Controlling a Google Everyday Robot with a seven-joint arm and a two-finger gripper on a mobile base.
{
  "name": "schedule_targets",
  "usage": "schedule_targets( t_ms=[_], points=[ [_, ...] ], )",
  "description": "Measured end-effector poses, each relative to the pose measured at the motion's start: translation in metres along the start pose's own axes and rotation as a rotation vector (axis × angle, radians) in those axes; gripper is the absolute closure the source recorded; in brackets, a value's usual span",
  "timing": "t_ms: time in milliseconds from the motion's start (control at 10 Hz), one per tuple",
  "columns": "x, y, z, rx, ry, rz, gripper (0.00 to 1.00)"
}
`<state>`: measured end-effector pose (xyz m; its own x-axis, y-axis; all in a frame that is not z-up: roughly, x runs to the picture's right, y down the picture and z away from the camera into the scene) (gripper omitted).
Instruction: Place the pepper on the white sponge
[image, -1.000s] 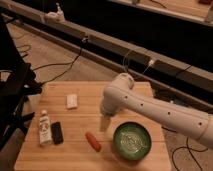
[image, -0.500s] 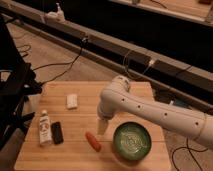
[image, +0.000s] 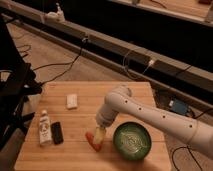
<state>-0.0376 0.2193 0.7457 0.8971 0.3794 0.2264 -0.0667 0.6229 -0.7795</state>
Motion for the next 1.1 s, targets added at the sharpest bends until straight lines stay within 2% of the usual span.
schedule_targets(
  t_ms=[200,400,900,1000,1100],
  points=[
    [0.008,0.001,0.021,-0.056,-0.019,0.027,0.20],
    [0.015,-0.001,0.040,-0.076,-0.024,0.042,0.20],
    [0.013,0.005,0.072,-0.046,-0.014,0.063,0.22],
    [0.012,0.009,0.078,-0.055,-0.015,0.071,0.28],
    [0.010,0.011,0.083,-0.060,-0.019,0.081,0.38]
  ],
)
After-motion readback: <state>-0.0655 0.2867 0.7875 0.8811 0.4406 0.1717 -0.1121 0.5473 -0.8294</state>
